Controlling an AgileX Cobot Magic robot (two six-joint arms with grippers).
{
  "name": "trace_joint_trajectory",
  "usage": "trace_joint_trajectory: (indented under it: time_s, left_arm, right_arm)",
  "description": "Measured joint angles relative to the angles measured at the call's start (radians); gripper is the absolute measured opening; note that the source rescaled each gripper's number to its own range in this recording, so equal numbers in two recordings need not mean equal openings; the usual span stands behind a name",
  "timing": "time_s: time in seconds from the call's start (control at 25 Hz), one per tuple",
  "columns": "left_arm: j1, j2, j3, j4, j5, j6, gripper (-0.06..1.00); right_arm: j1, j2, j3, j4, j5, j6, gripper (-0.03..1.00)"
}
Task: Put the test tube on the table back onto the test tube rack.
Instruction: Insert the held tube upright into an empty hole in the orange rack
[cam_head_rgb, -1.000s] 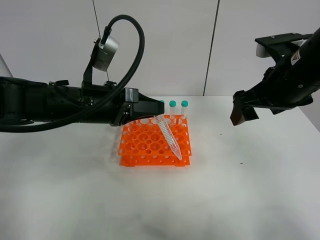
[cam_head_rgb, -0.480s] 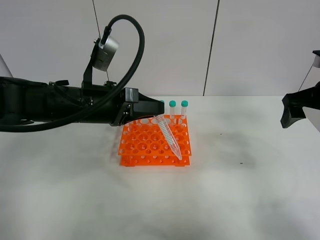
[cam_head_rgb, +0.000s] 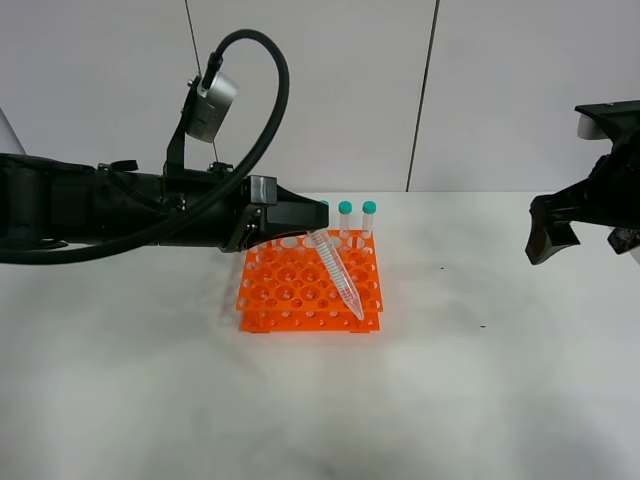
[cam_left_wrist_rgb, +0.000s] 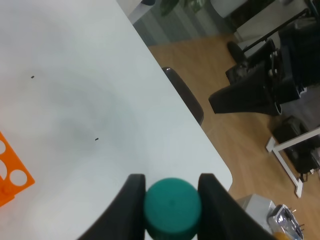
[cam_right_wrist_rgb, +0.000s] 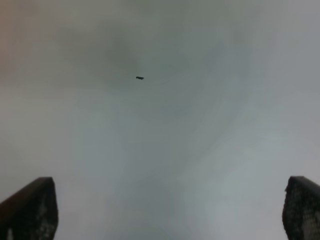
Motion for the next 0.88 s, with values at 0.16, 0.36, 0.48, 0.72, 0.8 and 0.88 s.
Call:
trace_joint_trajectory:
  time_s: [0.16,0.36,0.48,0.72,0.8,0.88]
  left_arm:
    - [0.0,0.0,0.0,0.0,0.0,0.0,0.0]
    - [0.0,0.0,0.0,0.0,0.0,0.0,0.0]
    - [0.0,0.0,0.0,0.0,0.0,0.0,0.0]
    - [0.0,0.0,0.0,0.0,0.0,0.0,0.0]
    - [0.0,0.0,0.0,0.0,0.0,0.0,0.0]
    - [0.0,0.0,0.0,0.0,0.0,0.0,0.0]
  right_arm:
    - [0.0,0.0,0.0,0.0,0.062,0.008,1.0]
    - [0.0,-0.032,0.041,0.0,0.086,0.015,1.0]
    - [0.0,-0.122,0.122,0.028,0.086,0.019,1.0]
    - [0.0,-0.413,0.336,0.058,0.091,0.022,1.0]
    - [0.0,-0.543,0.41,0.063,0.065,0.022,1.0]
    - [0.0,-0.669,0.485,0.069,0.009,0.025,1.0]
